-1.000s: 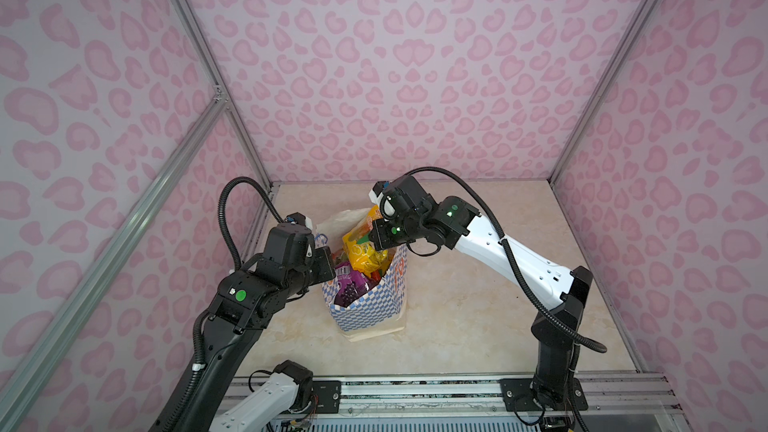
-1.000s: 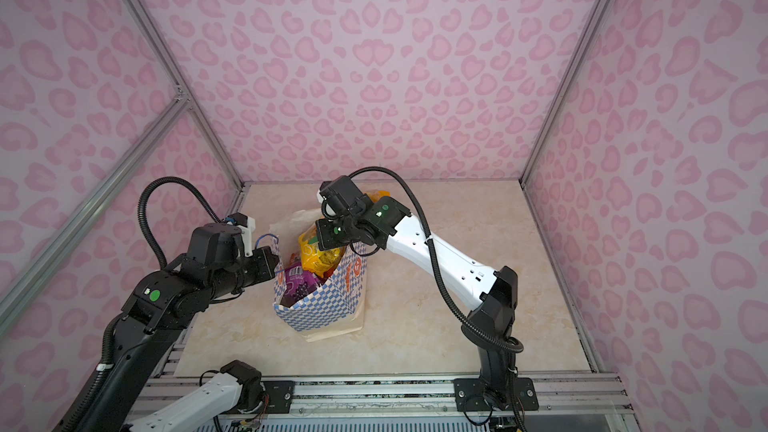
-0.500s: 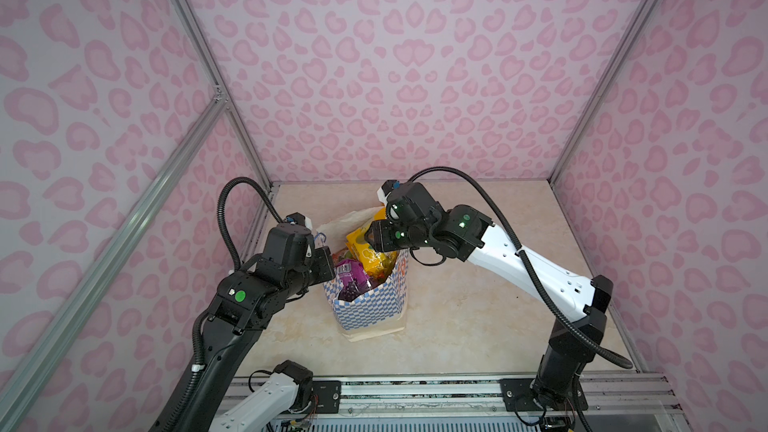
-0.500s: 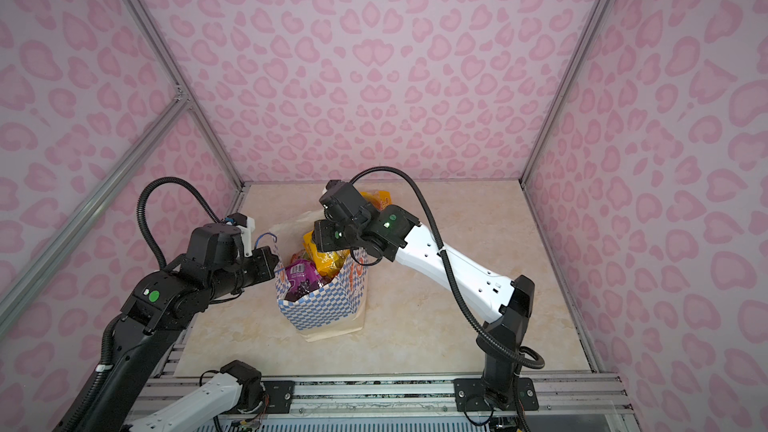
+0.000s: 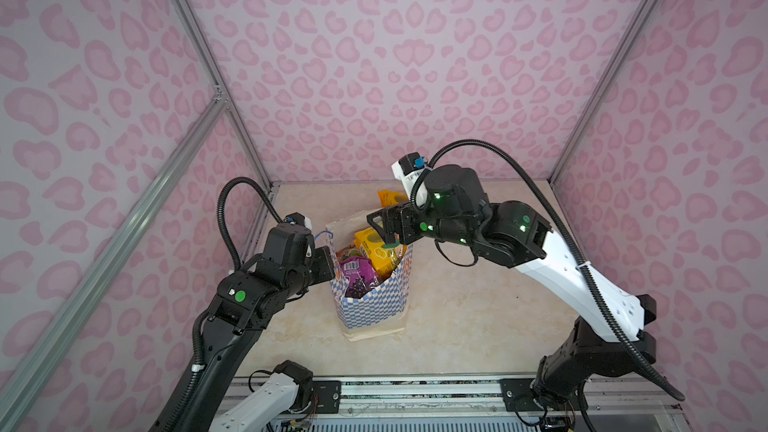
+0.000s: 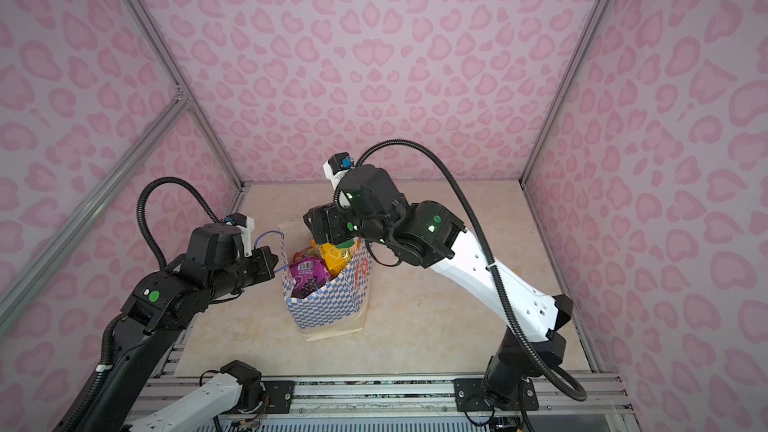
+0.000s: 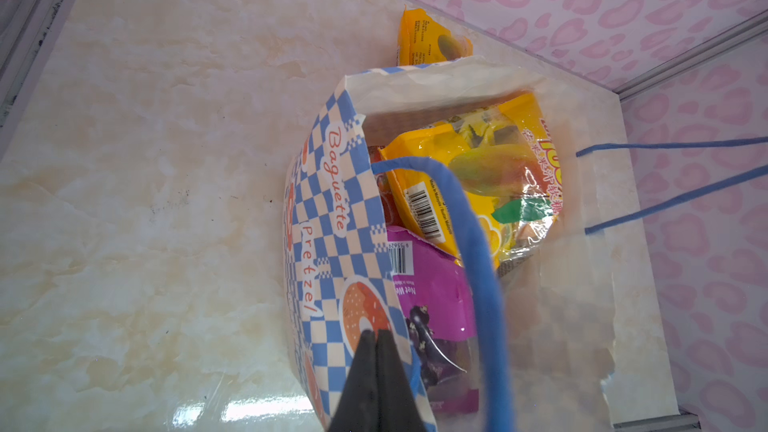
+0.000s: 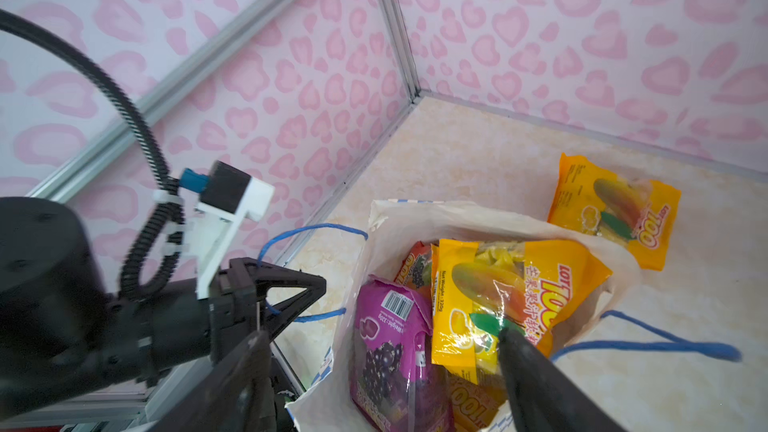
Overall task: Place the snacks into the paper bag
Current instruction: 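Withdraw the right gripper from the paper bag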
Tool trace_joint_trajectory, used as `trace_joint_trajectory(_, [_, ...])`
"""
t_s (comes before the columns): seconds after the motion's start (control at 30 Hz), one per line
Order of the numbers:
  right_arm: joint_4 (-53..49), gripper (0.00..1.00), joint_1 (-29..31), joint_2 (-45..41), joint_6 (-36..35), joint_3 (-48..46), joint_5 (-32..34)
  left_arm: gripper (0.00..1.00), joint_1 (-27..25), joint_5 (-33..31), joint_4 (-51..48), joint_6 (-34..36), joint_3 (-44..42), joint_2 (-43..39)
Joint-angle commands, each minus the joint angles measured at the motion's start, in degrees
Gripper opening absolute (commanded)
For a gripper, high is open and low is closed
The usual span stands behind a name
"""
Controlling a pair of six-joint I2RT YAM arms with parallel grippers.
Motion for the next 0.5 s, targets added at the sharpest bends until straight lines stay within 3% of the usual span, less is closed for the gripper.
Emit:
trace_joint_trajectory(0.0, [0.45, 0.93, -0.81, -1.83, -3.94, 0.66, -2.71, 0.04, 0.04, -0.69, -0.08, 0.0, 0.06, 0.16])
trace_joint_trajectory(0.2, [0.99, 0.93, -4.63, -6.84, -3.97, -1.37, -5.05, 0.04, 0.04, -0.63, 0.02, 0.12, 0.15, 0.74])
trace_joint_trajectory(0.47, [0.36, 0.94, -17.77, -11.8, 1.09, -8.72, -8.48, 0.04, 0.02, -3.16, -1.28, 0.7, 1.47, 0.83])
